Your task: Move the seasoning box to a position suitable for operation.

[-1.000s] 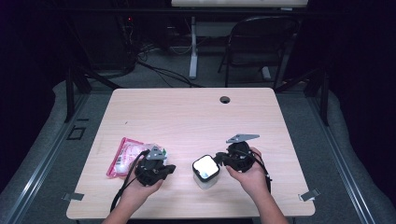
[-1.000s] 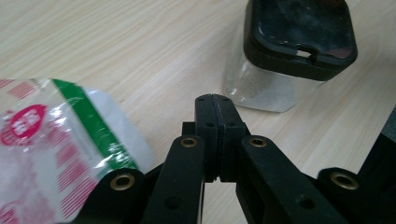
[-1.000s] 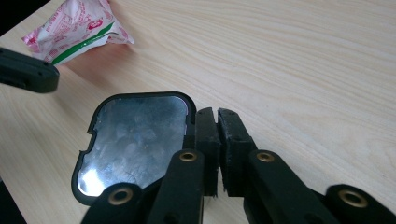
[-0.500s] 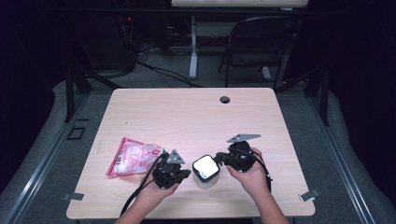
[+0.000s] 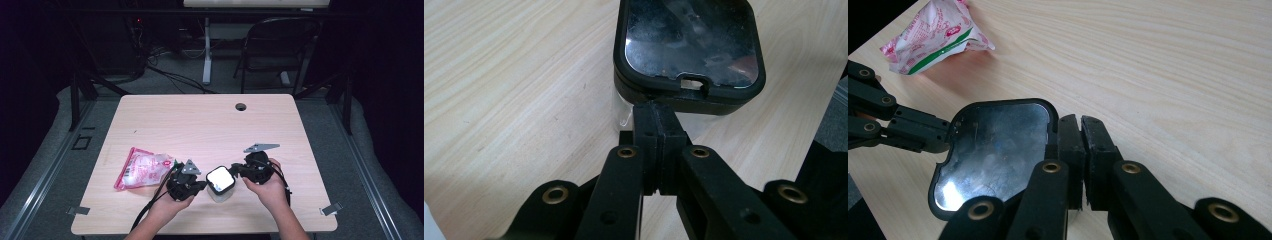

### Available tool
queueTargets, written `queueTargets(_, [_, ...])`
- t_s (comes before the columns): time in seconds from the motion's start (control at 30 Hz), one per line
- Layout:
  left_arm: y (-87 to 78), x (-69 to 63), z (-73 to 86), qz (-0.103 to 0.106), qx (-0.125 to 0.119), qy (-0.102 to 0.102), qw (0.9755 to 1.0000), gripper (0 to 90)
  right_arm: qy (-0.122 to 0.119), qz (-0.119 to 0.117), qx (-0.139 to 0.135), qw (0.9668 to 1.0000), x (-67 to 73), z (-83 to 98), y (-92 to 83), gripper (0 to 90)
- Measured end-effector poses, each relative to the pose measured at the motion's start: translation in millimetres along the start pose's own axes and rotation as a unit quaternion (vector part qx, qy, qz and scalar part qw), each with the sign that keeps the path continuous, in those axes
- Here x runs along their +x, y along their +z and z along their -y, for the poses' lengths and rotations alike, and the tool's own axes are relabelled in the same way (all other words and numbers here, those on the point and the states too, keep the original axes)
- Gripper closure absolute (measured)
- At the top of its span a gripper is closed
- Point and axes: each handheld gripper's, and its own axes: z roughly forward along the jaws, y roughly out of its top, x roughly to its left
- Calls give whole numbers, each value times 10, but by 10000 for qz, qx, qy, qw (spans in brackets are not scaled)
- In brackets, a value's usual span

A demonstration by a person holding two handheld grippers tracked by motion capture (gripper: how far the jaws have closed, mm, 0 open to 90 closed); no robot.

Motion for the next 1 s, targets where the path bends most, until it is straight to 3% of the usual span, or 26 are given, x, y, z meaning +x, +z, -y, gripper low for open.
queueTargets(0.23, [-57, -5, -49, 17, -124, 9, 9999, 900, 19, -41, -3, 10000, -14, 2, -1, 883])
queueTargets(0.7, [-88, -15, -121, -10, -109, 57, 9999, 900, 67, -72, 37, 9999, -33, 1, -6, 871])
queueTargets(0.93, [-126, -7, -194, -27, -46, 93, 9999, 900, -123, -138, 235, 9996, 39, -36, -30, 692])
queueTargets(1.0, [-137, -12, -219, -46, -39, 98, 9999, 897, -142, -354, 272, 9989, 78, -65, -74, 643])
